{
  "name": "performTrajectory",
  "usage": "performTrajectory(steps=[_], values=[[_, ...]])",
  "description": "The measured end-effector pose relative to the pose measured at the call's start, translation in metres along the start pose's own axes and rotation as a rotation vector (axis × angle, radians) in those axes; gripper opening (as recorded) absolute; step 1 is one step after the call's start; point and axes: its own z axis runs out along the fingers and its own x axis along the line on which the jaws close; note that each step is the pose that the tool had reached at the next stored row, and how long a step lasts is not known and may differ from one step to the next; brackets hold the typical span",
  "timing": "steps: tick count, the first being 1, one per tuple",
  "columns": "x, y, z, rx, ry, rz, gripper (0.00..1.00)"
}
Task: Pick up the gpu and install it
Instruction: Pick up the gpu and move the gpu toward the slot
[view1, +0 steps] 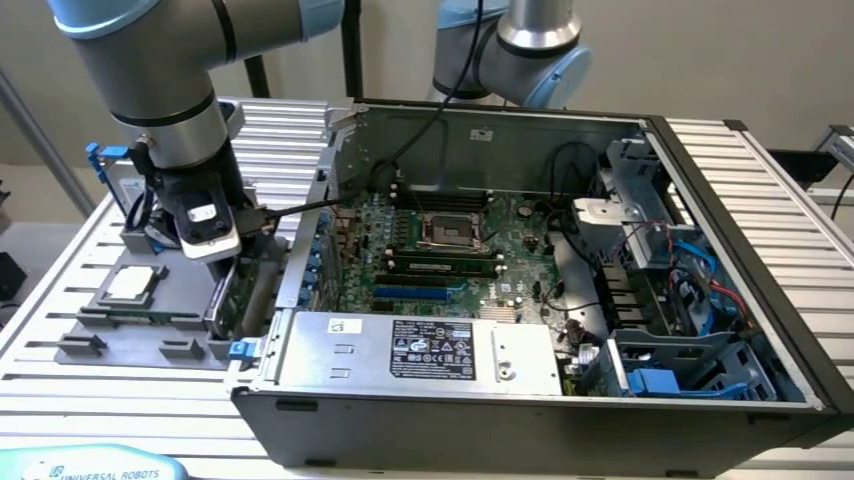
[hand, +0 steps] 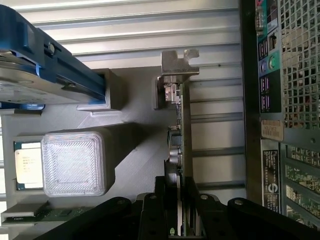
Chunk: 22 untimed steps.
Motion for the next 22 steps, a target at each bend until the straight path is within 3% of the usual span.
performTrajectory(steps=[12, 22], values=[[0.000, 0.0011, -0.0270, 0.0002, 0.0006, 0.000, 0.27], [0.001, 0.0027, -0.0675, 0.0003, 0.0024, -0.001, 0.26]])
